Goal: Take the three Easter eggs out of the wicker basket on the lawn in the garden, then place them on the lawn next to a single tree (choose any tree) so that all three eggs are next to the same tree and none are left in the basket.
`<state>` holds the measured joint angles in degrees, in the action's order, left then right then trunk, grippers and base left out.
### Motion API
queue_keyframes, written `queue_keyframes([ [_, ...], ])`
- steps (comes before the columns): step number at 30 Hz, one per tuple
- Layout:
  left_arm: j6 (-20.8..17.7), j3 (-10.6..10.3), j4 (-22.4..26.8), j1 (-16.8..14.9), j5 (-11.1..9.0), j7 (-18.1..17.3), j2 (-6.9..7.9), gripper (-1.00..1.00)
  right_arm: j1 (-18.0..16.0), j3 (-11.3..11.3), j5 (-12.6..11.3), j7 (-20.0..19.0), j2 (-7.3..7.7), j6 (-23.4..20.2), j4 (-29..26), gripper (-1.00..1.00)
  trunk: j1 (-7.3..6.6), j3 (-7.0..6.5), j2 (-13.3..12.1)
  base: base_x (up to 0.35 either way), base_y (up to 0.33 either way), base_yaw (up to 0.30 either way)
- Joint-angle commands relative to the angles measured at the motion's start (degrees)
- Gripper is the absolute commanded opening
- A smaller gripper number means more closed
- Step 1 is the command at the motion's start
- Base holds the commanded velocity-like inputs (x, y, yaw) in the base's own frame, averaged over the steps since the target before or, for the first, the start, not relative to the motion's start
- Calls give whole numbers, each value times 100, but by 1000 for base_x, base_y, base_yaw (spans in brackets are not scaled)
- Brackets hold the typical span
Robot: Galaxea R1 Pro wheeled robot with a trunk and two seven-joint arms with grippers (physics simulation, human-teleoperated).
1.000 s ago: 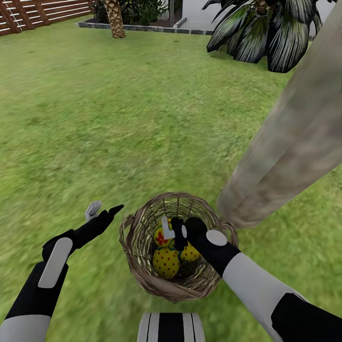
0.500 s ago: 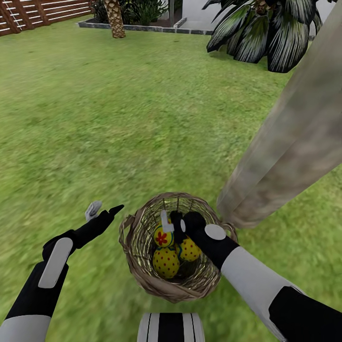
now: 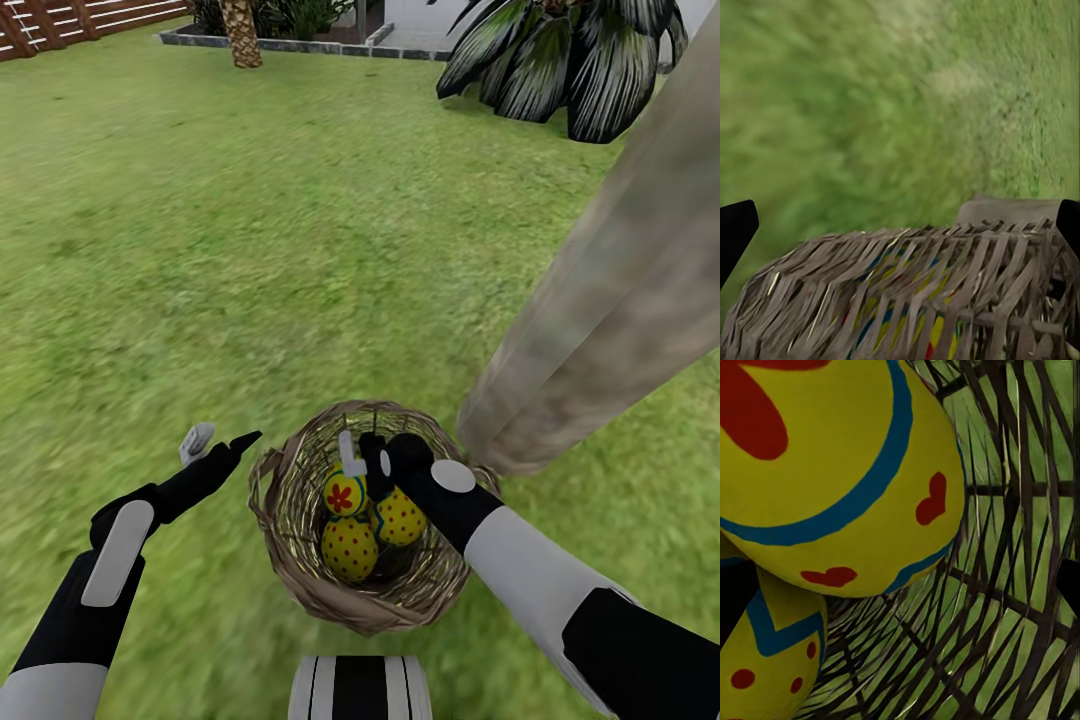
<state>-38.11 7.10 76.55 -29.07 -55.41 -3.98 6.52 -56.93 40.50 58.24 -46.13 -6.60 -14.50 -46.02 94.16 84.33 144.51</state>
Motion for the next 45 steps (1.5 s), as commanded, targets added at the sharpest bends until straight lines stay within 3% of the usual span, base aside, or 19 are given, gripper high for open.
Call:
queue_keyframes([
  [1, -32, 10, 1, -2, 0, -22, -1, 100, -3, 11, 26, -16, -4, -32, -18, 100, -1, 4, 1, 0, 0, 0],
  [15, -30, 10, 1, -2, -2, -24, -1, 100, 58, 35, 36, 16, -25, -44, -103, 100, 17, 159, 11, 0, 0, 0],
  [26, -30, 10, -7, -6, 3, -24, -1, 100, 61, 37, 28, 9, -92, -36, -108, 100, 22, 203, 13, 0, 0, 0],
  [33, -29, 10, -8, -4, 2, -24, -1, 100, 65, 37, 21, 8, -95, -36, -101, 100, 38, 336, 22, 0, 0, 0],
  [45, -21, 10, -8, -2, -4, -24, -1, 100, 67, 37, 20, 2, -102, -44, -101, 100, 51, 447, 28, 0, 0, 0],
])
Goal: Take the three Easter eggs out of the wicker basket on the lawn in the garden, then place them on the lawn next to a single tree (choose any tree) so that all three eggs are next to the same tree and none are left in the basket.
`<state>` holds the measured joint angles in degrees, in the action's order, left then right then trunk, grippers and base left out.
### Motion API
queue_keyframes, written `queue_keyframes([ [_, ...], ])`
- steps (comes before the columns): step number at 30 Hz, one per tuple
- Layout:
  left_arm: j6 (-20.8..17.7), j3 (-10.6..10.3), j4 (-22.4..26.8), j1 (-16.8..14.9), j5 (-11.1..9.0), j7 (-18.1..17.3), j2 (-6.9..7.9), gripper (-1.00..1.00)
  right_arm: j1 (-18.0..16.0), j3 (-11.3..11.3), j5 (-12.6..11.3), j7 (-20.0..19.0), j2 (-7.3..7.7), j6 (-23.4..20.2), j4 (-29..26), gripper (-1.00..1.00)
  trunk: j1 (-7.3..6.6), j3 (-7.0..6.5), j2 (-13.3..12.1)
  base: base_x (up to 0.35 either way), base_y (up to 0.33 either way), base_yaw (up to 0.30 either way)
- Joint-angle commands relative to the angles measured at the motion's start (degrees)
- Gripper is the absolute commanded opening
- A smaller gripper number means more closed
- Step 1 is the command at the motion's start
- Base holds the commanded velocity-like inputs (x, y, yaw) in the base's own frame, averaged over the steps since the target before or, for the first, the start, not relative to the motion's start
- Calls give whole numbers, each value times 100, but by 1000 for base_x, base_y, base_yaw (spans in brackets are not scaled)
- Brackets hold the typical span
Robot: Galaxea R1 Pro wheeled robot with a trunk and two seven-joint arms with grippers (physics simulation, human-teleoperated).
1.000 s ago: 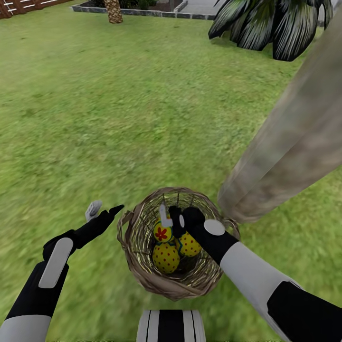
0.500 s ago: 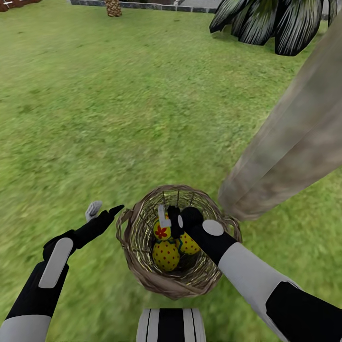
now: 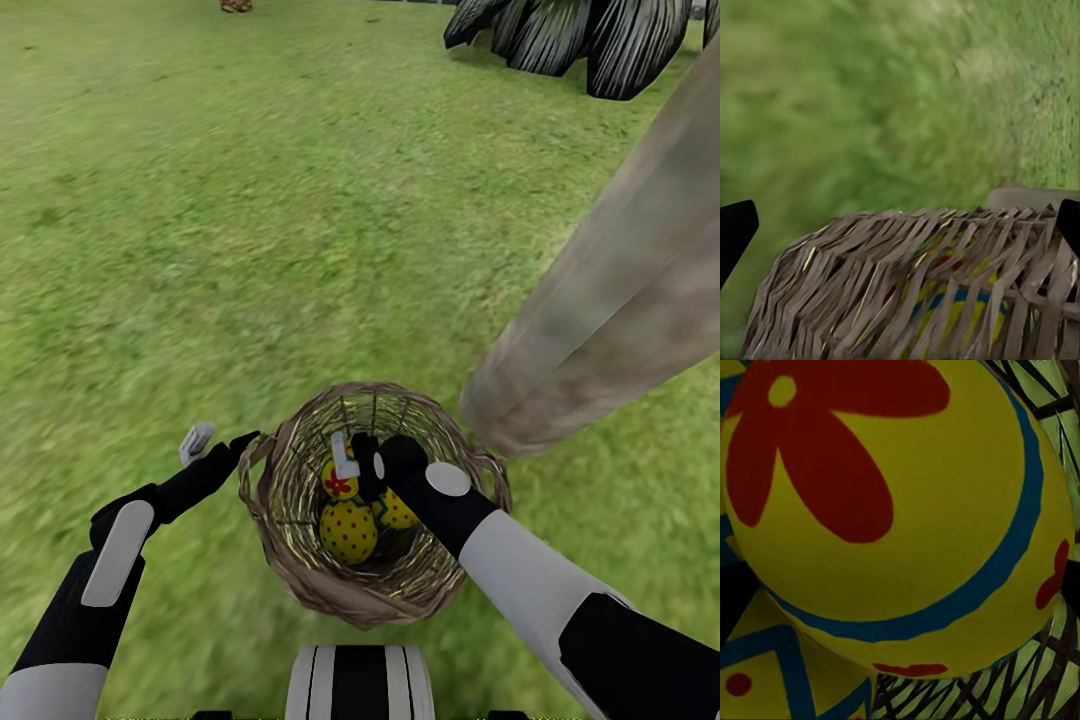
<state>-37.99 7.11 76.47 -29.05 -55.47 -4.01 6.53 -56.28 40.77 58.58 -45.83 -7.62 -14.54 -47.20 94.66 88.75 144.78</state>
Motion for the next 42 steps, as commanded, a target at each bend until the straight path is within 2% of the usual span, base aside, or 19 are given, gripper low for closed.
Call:
queue_keyframes([
  [1, -33, 9, 0, -4, 1, -20, -2, 100, 3, 10, -14, -26, -2, -40, 18, 100, 1, 5, 1, 0, 0, 0],
  [8, -33, 7, 0, -4, -4, -20, -2, 100, 3, 10, -14, -29, -3, -40, 20, 100, 6, 50, 3, 0, 0, 0],
  [9, -33, 8, 0, -4, -3, -20, -2, 100, 3, 10, -14, -31, -3, -40, 25, -100, 6, 50, 3, 0, 0, 0],
  [17, -38, 9, 0, -4, -4, -22, -2, 100, 3, 10, -14, -40, -12, -40, 18, -100, 11, 94, 6, 0, 0, 0],
  [27, -35, 9, 14, 20, -2, -9, -11, 100, 3, 10, -14, -40, -3, -40, 27, -100, 3, 27, 2, 0, 0, 0],
  [42, -99, 18, 26, 22, -8, 32, -11, 100, 3, 16, -6, -50, -11, -40, 18, -100, -33, -283, -17, -43, 0, 0],
])
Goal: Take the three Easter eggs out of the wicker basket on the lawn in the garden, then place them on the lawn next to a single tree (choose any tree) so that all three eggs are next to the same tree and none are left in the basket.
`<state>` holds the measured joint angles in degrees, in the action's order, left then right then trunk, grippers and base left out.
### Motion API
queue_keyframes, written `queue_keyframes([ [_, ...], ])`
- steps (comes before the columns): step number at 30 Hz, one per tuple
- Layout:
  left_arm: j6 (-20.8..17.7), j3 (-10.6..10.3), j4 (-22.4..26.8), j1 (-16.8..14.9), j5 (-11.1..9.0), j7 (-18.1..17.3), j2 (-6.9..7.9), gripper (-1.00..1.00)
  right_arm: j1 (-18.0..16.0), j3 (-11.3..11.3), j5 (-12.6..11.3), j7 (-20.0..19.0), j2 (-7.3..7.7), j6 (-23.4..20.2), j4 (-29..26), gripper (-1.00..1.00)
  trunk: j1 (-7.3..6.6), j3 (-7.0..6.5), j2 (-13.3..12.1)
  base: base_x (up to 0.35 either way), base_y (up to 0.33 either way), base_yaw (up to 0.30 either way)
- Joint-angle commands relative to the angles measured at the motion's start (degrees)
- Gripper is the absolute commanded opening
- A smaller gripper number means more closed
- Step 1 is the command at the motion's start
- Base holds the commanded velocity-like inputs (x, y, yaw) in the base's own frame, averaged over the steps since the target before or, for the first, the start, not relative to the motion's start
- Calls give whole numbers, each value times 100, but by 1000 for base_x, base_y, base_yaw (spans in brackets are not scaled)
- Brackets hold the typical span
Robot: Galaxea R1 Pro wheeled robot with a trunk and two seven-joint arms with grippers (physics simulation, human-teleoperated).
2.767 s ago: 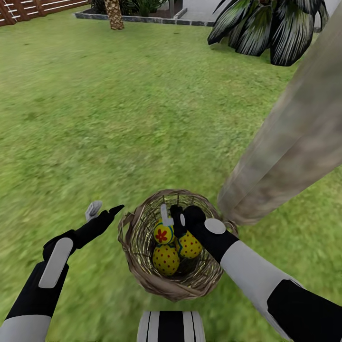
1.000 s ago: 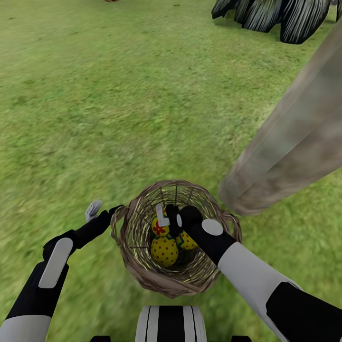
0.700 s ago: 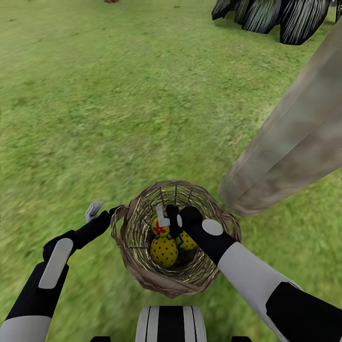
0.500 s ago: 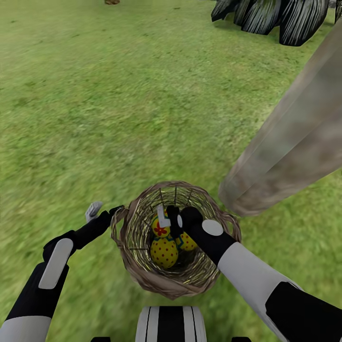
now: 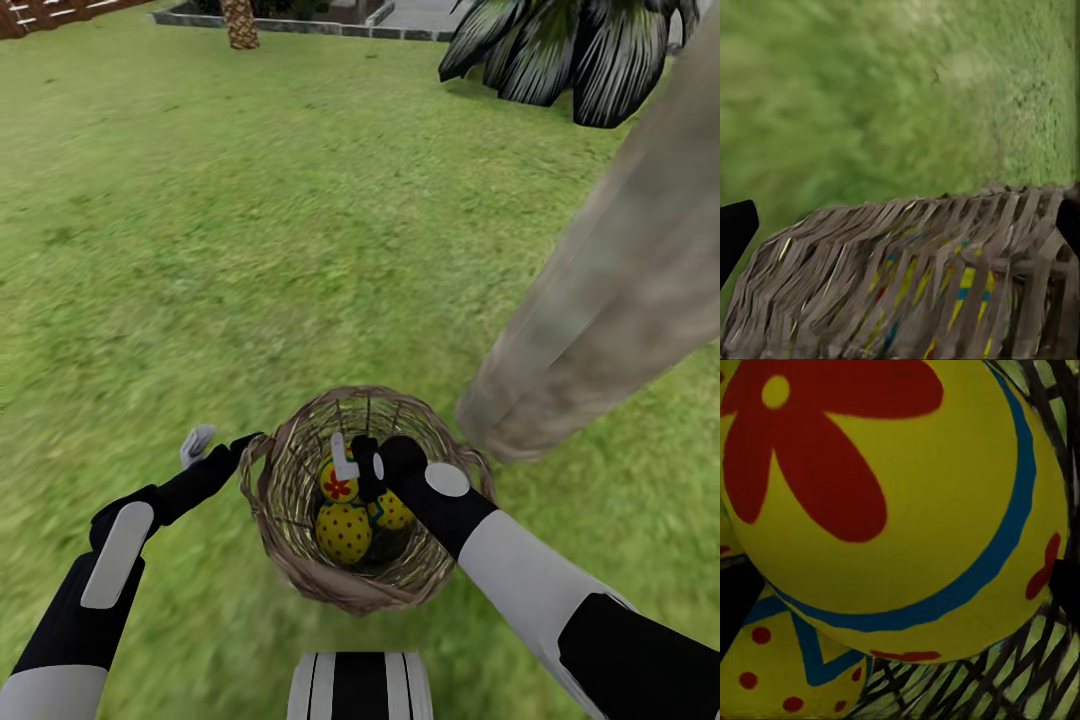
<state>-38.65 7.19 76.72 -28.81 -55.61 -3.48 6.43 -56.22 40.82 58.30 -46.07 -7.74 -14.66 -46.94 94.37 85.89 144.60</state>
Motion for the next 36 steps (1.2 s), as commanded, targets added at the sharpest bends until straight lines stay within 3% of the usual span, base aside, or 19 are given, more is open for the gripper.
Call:
queue_keyframes([
  [1, -36, 10, 1, -2, 6, -22, -1, 100, -3, 13, 23, -28, 1, -29, -8, -100, -6, -19, 0, -327, 0, 0],
  [17, -46, 17, -17, -2, 12, -22, -1, 100, -3, 14, 21, -39, 6, -29, -17, -100, -48, -374, -22, -187, 0, 0],
  [31, -48, 36, -8, -3, 6, -22, 8, 100, -3, 2, 24, -37, 19, -29, -17, -100, -84, -684, -40, -6, 0, 0],
  [34, -54, 36, -8, -4, 11, -17, 16, 100, -3, -23, 16, -50, 34, -53, -17, -100, -91, -751, -44, 0, 0, 0],
  [36, -56, 37, -3, -5, 16, -8, 24, 100, -3, -168, 15, -57, 49, -60, -17, -100, -97, -795, -47, 0, 0, 0],
])
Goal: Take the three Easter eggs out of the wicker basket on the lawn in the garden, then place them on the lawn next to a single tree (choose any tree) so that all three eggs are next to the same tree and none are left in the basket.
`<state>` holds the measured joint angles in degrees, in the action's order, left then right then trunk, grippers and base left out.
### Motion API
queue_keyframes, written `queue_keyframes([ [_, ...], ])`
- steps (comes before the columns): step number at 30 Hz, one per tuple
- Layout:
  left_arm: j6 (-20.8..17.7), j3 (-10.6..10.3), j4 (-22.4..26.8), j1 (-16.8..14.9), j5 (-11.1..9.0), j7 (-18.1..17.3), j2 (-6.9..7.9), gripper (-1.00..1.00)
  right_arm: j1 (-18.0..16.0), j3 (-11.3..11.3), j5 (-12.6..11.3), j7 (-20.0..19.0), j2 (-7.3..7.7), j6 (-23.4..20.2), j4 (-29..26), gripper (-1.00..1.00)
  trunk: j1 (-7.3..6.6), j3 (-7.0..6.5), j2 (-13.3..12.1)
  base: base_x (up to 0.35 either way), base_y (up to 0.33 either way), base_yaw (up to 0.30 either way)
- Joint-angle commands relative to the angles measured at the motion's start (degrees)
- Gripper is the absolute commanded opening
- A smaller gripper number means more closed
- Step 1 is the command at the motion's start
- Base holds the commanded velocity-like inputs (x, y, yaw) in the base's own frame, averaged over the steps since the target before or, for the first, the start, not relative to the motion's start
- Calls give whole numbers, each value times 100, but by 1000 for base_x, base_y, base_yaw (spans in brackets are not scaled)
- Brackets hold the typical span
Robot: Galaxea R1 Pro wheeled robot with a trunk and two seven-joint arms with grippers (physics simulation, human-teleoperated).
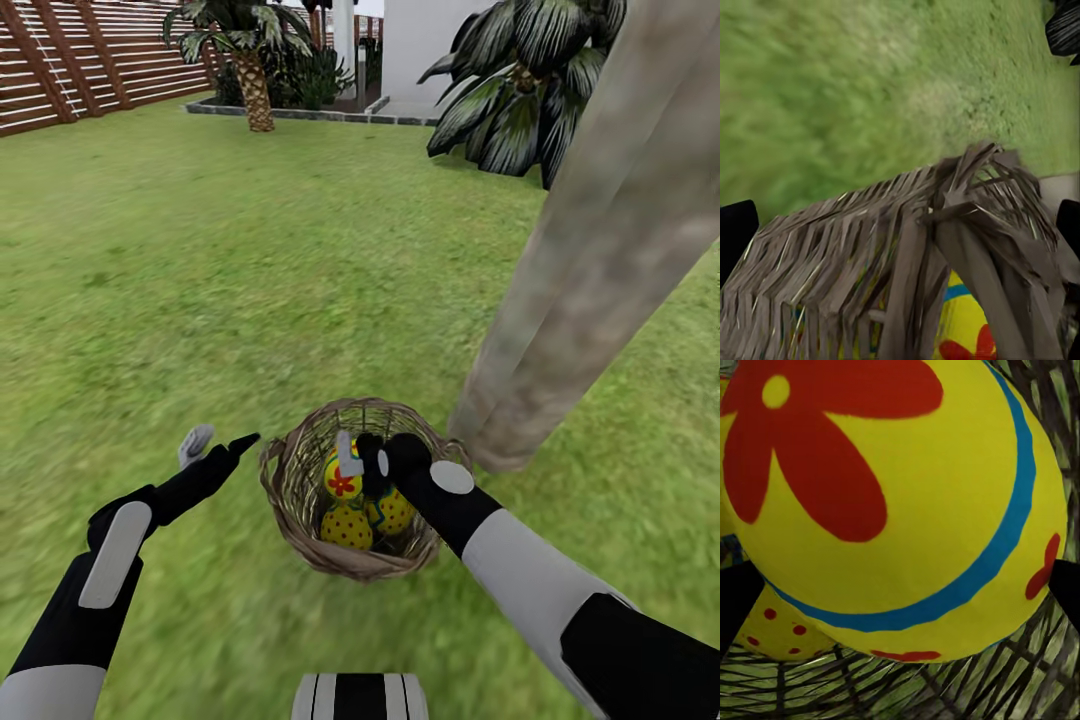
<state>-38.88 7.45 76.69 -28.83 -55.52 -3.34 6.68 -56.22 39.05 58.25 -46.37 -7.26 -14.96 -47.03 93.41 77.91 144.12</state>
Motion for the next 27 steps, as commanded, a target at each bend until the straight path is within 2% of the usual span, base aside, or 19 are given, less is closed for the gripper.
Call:
queue_keyframes([
  [1, -38, 10, 6, -4, 13, -19, 6, 100, -3, -222, 20, -31, -2, -31, -13, -100, -3, -19, 0, 0, 0, 0],
  [3, -40, 17, 12, -7, 15, -18, 22, 100, -3, -428, 20, -38, -4, -32, -39, -100, -8, -63, -3, 0, 0, 0],
  [6, -41, 19, 13, -3, -1, -25, 143, 100, -3, -509, 16, -44, -12, -35, -114, -100, -16, -129, -7, 0, 0, 0],
  [9, -41, 28, 13, -5, 0, -24, 157, 100, 5, -676, 11, -61, -24, -43, -485, -100, -24, -196, -11, 0, 0, 0],
  [11, -41, 103, 13, -4, 2, -22, 165, 100, 59, -725, 6, -272, -23, -49, -675, -100, -29, -240, -13, 0, 0, 0],
  [13, -62, 234, 11, -5, -2, -25, 167, 100, 128, -1101, 6, -715, -35, -71, -943, -100, -34, -285, -16, 0, 0, 0],
  [14, -65, 254, 8, -3, -2, -26, 167, 100, 172, -1294, 7, -948, -28, -261, -1070, -100, -37, -307, -17, 0, 0, 0],
  [15, -66, 264, 6, -1, -2, -25, 167, 100, 207, -1459, 9, -1240, -16, -631, -1208, -100, -39, -329, -19, 0, 0, 0],
  [16, -67, 270, 5, 0, -2, -24, 167, 100, 232, -1575, 10, -1710, -4, -1116, -1447, -100, -42, -351, -20, 0, 0, 0],
  [18, -67, 273, 5, -2, -2, -25, 167, 100, 320, -1641, 11, -2460, 13, -1527, -1917, -100, -47, -395, -23, 0, 0, 0],
  [19, -68, 274, -1, -4, -2, -22, 167, 100, 461, -1774, 11, -3017, 34, -1791, -2316, -100, -50, -417, -24, 0, 0, 0],
  [20, -68, 274, -3, -5, -1, -22, 167, 100, 505, -1950, 11, -3293, 41, -2000, -2539, -100, -52, -440, -26, 0, 0, 0],
  [21, -67, 274, -4, -5, 0, -23, 167, 100, 532, -2235, 10, -3635, 46, -2298, -2740, -100, -55, -462, -27, 0, 0, 0],
  [22, -67, 274, -4, -4, 2, -22, 167, 100, 556, -2446, 7, -3890, 43, -2457, -2810, -100, -57, -484, -28, 0, 0, 0],
  [24, -67, 274, -4, -5, 6, -18, 167, 100, 780, -3033, -64, -4333, 13, -2620, -2884, -100, -62, -528, -31, 0, 0, 0],
  [25, -67, 274, -4, -3, 6, -18, 167, 100, 844, -3483, -298, -4363, -2, -2662, -2893, -100, -65, -550, -32, 0, 0, 0],
  [26, -67, 274, -4, -3, 6, -17, 167, 100, 867, -3864, -670, -4363, 5, -2695, -2897, -100, -68, -573, -34, 0, 0, 0],
  [27, -67, 274, -4, -5, 11, -17, 162, 100, 894, -4278, -1313, -4363, 32, -2788, -2893, -100, -70, -595, -35, 0, 0, 0],
])
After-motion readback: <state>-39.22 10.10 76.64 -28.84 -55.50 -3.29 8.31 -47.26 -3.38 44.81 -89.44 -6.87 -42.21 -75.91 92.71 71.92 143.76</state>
